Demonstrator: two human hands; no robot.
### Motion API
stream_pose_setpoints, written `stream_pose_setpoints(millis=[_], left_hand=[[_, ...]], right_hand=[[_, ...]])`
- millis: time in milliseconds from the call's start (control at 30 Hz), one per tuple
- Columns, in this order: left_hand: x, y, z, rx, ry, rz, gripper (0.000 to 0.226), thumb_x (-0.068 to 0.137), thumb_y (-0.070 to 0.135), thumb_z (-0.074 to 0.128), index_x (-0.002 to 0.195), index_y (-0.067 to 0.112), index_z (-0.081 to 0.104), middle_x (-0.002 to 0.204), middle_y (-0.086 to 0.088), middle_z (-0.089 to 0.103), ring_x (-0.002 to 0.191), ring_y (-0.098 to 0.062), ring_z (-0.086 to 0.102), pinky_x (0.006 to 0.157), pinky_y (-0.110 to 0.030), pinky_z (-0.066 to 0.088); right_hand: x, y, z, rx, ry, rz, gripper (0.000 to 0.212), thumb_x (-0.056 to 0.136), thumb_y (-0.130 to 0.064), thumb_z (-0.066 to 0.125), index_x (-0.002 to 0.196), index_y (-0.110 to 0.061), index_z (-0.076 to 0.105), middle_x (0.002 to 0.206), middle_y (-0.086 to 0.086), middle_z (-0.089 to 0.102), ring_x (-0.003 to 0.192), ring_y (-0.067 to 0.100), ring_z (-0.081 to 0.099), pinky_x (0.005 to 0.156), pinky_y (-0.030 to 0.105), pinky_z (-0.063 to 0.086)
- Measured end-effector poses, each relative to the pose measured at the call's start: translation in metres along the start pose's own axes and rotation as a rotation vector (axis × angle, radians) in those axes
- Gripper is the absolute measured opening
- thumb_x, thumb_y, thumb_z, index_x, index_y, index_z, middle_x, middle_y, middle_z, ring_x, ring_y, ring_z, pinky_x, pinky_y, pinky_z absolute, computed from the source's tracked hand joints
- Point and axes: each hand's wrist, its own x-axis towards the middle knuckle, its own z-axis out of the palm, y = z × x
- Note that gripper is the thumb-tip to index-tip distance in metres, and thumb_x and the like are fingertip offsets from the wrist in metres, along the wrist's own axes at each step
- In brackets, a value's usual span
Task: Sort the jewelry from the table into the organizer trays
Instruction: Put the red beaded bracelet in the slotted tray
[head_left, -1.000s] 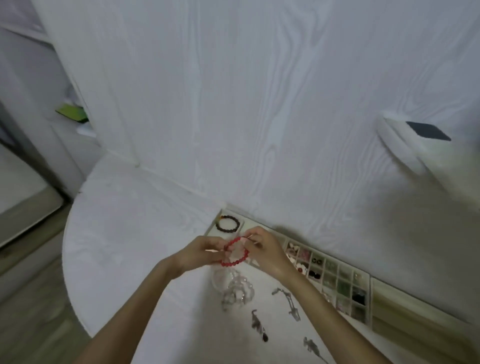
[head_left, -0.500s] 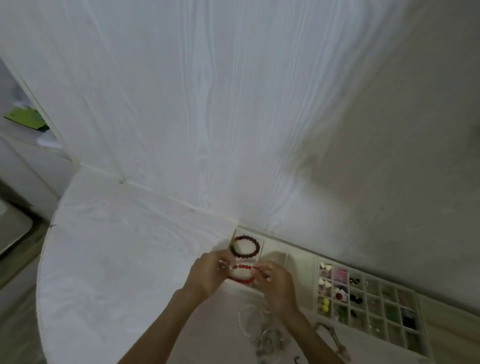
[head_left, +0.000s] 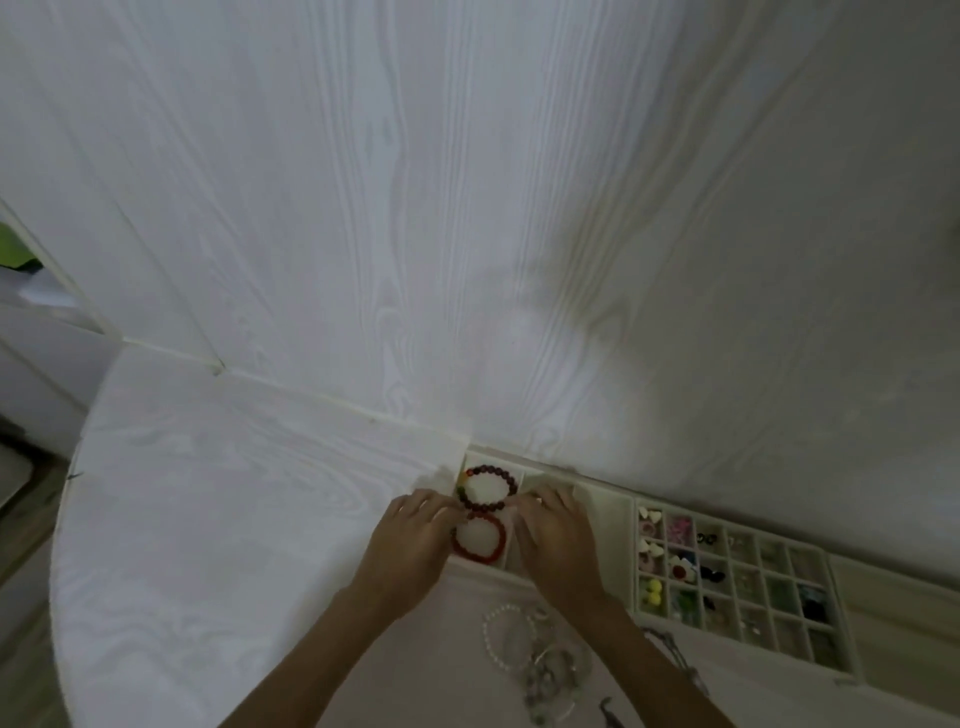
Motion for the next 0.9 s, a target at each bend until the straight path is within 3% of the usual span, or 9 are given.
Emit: stream_pose_setpoints(millis=[100, 167, 267, 500, 600, 700, 800, 900], left_hand=[[-0.008, -0.002, -0.003, 0.109, -0.1, 0.146, 0.039, 0.07, 0.018, 0.04, 0.097, 0.025, 0.068, 0.104, 0.009, 0.066, 0.099, -0.015, 0.058, 0.085, -0.025, 0.034], [-0.009, 0.0, -0.005, 0.152, -0.201, 0.18, 0.039, 0.07, 0.025, 0.039, 0.096, 0.029, 0.069, 0.104, 0.011, 0.066, 0.101, -0.013, 0.06, 0.089, -0.026, 0.033], [-0.007, 0.002, -0.006, 0.184, -0.287, 0.188, 0.034, 0.072, 0.03, 0.041, 0.09, 0.029, 0.069, 0.1, 0.011, 0.067, 0.101, -0.014, 0.061, 0.092, -0.028, 0.032], [-0.006, 0.006, -0.012, 0.185, -0.317, 0.159, 0.033, 0.069, 0.03, 0.042, 0.084, 0.025, 0.07, 0.093, 0.009, 0.069, 0.096, -0.016, 0.064, 0.091, -0.029, 0.033], [-0.003, 0.012, -0.016, 0.203, -0.295, 0.159, 0.041, 0.066, 0.032, 0.039, 0.089, 0.027, 0.072, 0.095, 0.011, 0.07, 0.097, -0.013, 0.064, 0.094, -0.03, 0.039], [0.004, 0.016, -0.019, 0.264, -0.259, 0.167, 0.039, 0.064, 0.031, 0.037, 0.078, 0.025, 0.073, 0.088, 0.007, 0.071, 0.094, -0.015, 0.065, 0.093, -0.031, 0.036], [0.01, 0.016, -0.017, 0.331, -0.298, 0.175, 0.038, 0.065, 0.031, 0.035, 0.068, 0.024, 0.072, 0.082, 0.006, 0.071, 0.089, -0.017, 0.067, 0.09, -0.033, 0.033], [0.012, 0.015, -0.012, 0.376, -0.28, 0.195, 0.032, 0.064, 0.033, 0.041, 0.063, 0.024, 0.071, 0.082, 0.007, 0.071, 0.087, -0.015, 0.067, 0.089, -0.033, 0.036]], right_hand=[[0.0, 0.003, -0.007, -0.203, -0.045, -0.307, 0.04, 0.072, -0.013, 0.044, 0.097, -0.03, 0.071, 0.105, -0.003, 0.066, 0.096, 0.02, 0.058, 0.09, 0.03, 0.031], [0.001, 0.005, -0.007, -0.266, -0.127, -0.396, 0.039, 0.063, -0.01, 0.062, 0.096, -0.029, 0.072, 0.109, -0.003, 0.066, 0.099, 0.021, 0.061, 0.096, 0.036, 0.038], [0.001, 0.003, -0.004, -0.295, -0.286, -0.4, 0.042, 0.051, -0.012, 0.077, 0.091, -0.028, 0.072, 0.105, -0.006, 0.066, 0.1, 0.021, 0.062, 0.092, 0.038, 0.048], [0.001, 0.006, -0.007, -0.318, -0.361, -0.42, 0.043, 0.059, -0.01, 0.062, 0.097, -0.028, 0.071, 0.1, -0.009, 0.067, 0.094, 0.02, 0.062, 0.093, 0.038, 0.027], [0.002, 0.005, -0.013, -0.237, -0.33, -0.439, 0.05, 0.061, -0.006, 0.056, 0.103, -0.029, 0.071, 0.107, -0.007, 0.067, 0.099, 0.022, 0.06, 0.097, 0.04, 0.036], [-0.004, 0.004, -0.019, -0.229, -0.345, -0.522, 0.048, 0.057, -0.007, 0.069, 0.099, -0.03, 0.071, 0.107, -0.01, 0.066, 0.1, 0.019, 0.06, 0.1, 0.039, 0.031], [-0.006, 0.003, -0.025, -0.285, -0.347, -0.621, 0.041, 0.063, -0.013, 0.053, 0.09, -0.036, 0.073, 0.094, -0.015, 0.067, 0.094, 0.015, 0.062, 0.096, 0.038, 0.042], [-0.005, 0.002, -0.031, -0.356, -0.427, -0.649, 0.039, 0.05, -0.021, 0.074, 0.085, -0.037, 0.074, 0.086, -0.015, 0.068, 0.087, 0.014, 0.065, 0.087, 0.036, 0.051]])
